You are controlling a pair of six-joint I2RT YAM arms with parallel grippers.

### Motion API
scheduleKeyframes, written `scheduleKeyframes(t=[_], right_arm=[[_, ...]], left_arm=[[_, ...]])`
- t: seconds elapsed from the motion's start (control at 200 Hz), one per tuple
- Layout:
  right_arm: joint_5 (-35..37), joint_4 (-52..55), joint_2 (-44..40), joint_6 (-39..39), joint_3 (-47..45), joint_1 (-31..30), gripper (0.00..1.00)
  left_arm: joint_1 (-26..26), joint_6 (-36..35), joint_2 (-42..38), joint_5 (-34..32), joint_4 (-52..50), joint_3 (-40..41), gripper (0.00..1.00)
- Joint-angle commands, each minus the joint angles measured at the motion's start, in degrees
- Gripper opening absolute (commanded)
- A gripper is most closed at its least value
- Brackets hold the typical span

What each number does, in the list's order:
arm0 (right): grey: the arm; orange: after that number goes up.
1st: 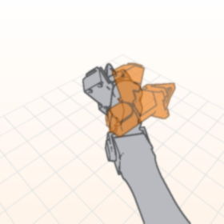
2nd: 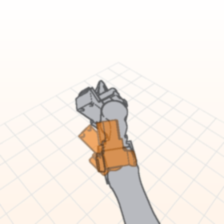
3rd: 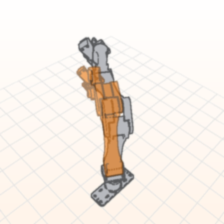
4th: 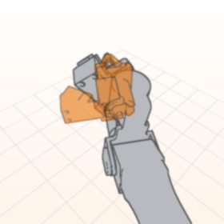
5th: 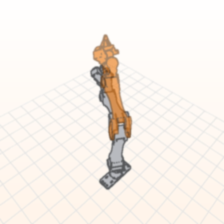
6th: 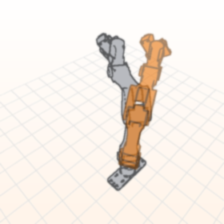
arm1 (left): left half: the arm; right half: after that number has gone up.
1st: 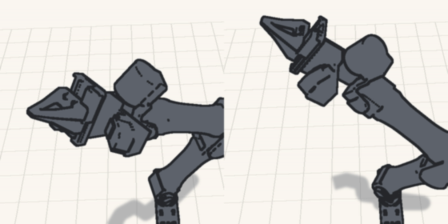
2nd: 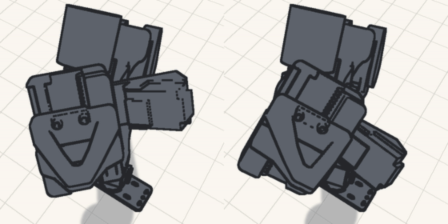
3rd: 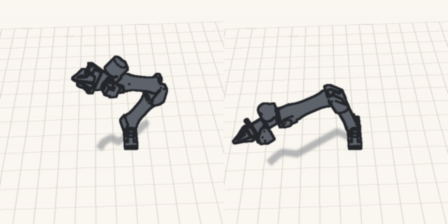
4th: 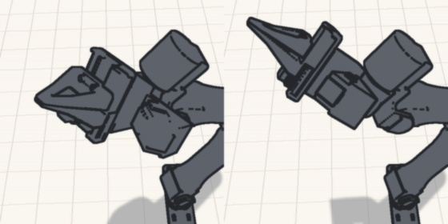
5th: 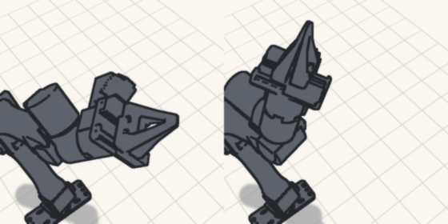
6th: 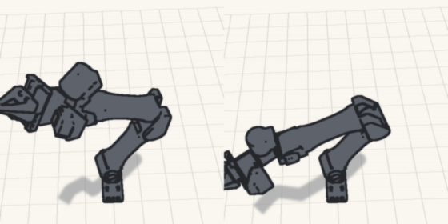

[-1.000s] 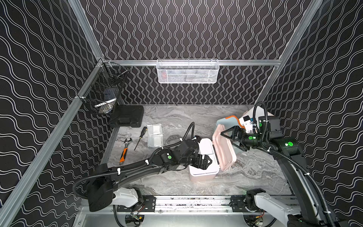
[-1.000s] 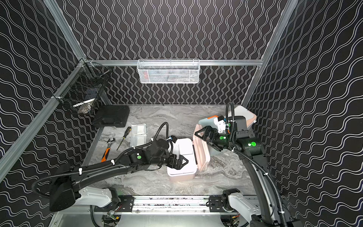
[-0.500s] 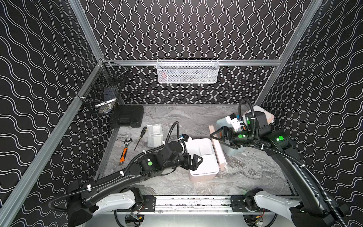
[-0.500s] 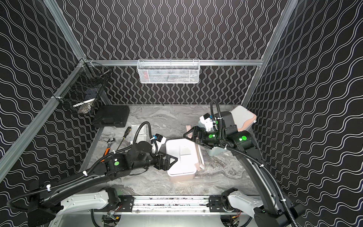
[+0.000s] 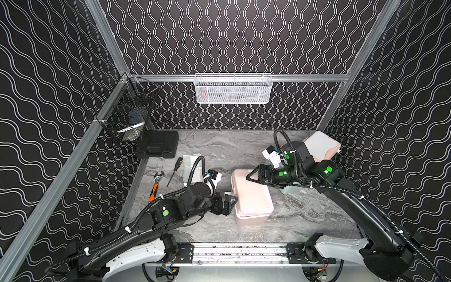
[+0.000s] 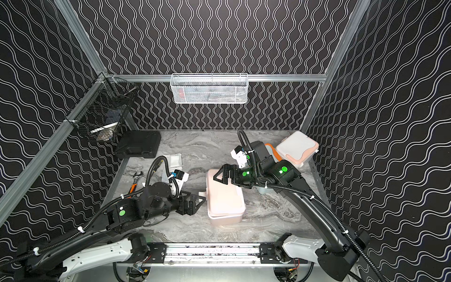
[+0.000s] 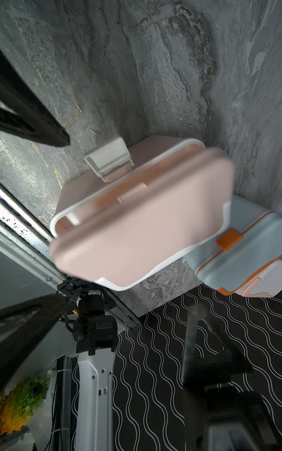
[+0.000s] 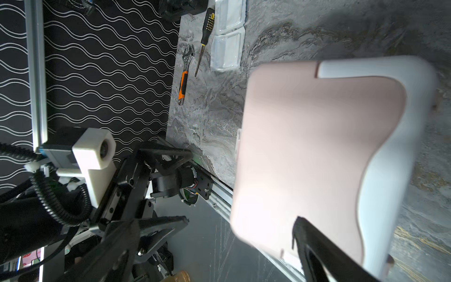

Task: Open first aid kits and take out gauze
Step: Close the lid of the first aid kit, then fasten the fastener of the first aid kit.

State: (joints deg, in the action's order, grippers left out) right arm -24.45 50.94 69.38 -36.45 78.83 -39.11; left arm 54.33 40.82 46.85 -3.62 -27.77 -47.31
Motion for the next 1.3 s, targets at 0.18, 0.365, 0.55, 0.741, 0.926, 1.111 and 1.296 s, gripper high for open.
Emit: scheduleKeyframes(t=[0.18, 0.365, 0.55, 0.741, 0.926, 1.111, 1.296], right_arm=[[13.26, 3.55, 2.18, 1.77, 1.87, -2.88, 0.99], [22.28, 7.53, 6.06, 3.03, 3.08, -7.51, 0.83], [28.76, 9.56, 10.92, 2.76, 3.5, -12.92, 0.63], [30.97, 10.55, 13.82, 2.22, 3.38, -15.0, 0.53], [30.35, 8.99, 14.91, 1.38, 0.55, -15.55, 0.5], [31.59, 8.64, 16.04, 0.59, -1.42, -15.57, 0.4], [31.71, 8.22, 16.83, 0.43, -2.43, -15.55, 0.36]], left_arm=[[-5.58, 1.45, 2.14, 5.77, 3.66, 2.65, 0.99], [-16.75, 6.57, 4.01, 21.63, 16.47, 8.92, 0.99], [-23.31, 13.93, 7.38, 32.28, 32.69, 16.2, 0.99], [-23.92, 19.39, 11.42, 35.6, 45.91, 21.03, 0.99], [-23.87, 20.67, 11.8, 35.61, 48.52, 23.22, 0.99], [-23.91, 21.42, 10.39, 35.78, 48.0, 23.58, 0.99], [-23.81, 23.04, 9.87, 36.7, 48.17, 23.84, 0.99]])
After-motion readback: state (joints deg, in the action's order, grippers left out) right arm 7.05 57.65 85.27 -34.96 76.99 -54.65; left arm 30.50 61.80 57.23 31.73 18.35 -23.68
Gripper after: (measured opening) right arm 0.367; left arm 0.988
